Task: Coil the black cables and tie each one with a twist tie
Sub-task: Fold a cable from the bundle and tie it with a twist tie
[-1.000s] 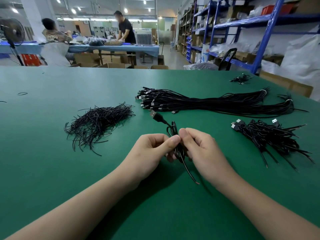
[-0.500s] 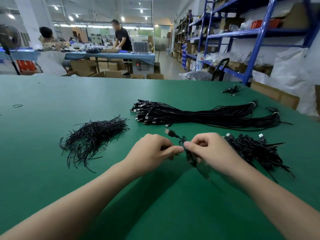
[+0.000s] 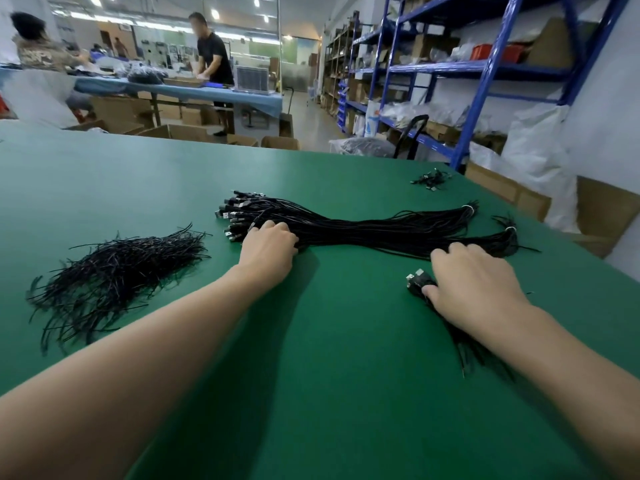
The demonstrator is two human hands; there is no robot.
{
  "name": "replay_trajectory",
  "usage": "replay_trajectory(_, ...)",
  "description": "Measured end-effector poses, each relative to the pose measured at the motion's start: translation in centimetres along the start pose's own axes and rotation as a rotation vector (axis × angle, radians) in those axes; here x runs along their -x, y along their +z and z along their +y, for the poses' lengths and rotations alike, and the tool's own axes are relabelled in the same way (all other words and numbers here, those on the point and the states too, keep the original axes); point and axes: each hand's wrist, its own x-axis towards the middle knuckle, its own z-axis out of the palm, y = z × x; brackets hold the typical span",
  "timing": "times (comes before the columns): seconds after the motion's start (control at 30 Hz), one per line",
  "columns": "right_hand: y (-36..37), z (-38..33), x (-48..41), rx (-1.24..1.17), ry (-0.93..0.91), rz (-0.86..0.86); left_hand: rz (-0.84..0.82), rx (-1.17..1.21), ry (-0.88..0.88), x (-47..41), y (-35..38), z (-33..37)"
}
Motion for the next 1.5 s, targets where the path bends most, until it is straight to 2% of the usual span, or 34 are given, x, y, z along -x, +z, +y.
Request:
replay_trajectory(0.1,0.8,-2.7,0.2,-0.030,-0.144,0.041,0.086,-0.048,-0.009,-0.8,0.3,0.1)
replay_trajectory(0.17,1.5,-4.6,0.2,-0.053,-0.220,-0.017,0.122,-0.024,-0.027,-1.2,0.5,0.1)
replay_trajectory(0.33,2.5,-6.4,-0.3,-0.053,-0.262,-0.133,0.127,-0.001,-0.041,-1.5,1.0,-0.3)
replay_trajectory(0.47,2.9,-7.0,-1.4,-0.168,-0.268,-0.174,0.258,0.148,-0.039,-1.3,0.5,-0.1)
replay_trajectory(0.63,4.7,-9.0,-4.7,-0.480,-0.218,-0.247,0.380,0.453,-0.015,-0.9,-2.8,1.1)
replay_trajectory(0.73,5.9,-9.9,-7.9,-0.570,-0.150,-0.147,0.442,0.541,0.026,-0.1,-4.9,0.8)
replay_trajectory(0.87,7.5,-9.4,-12.1,-0.531,0.012,-0.030,0.430,0.552,0.027,1.5,-6.2,-1.1)
replay_trajectory(1.0,8.9,-8.6,-14.6,-0.560,0.119,-0.158,0.402,0.626,-0.083,3.0,-6.8,-3.7)
replay_trajectory(1.1,9.5,-8.8,-15.5,-0.585,0.143,-0.261,0.371,0.780,-0.178,3.9,-7.1,-5.2)
replay_trajectory(1.23,7.7,-9.1,-15.7,-0.568,0.182,-0.317,0.429,1.053,-0.353,4.7,-7.5,-6.8)
replay_trajectory(1.3,5.4,-10.1,-14.7,-0.576,0.116,-0.282,0.333,1.125,-0.358,5.1,-7.6,-6.6)
replay_trajectory(1.37,2.8,-11.7,-12.6,-0.831,-0.104,-0.286,0.156,1.148,-0.283,5.5,-7.7,-5.7)
replay_trajectory(1.43,0.5,-13.3,-9.8,-1.390,-0.283,-0.453,0.042,1.203,-0.228,5.9,-7.9,-5.0)
replay_trajectory(1.5,-1.2,-14.3,-7.5,-1.896,-0.367,-0.570,-0.035,1.259,-0.174,6.3,-8.5,-4.5)
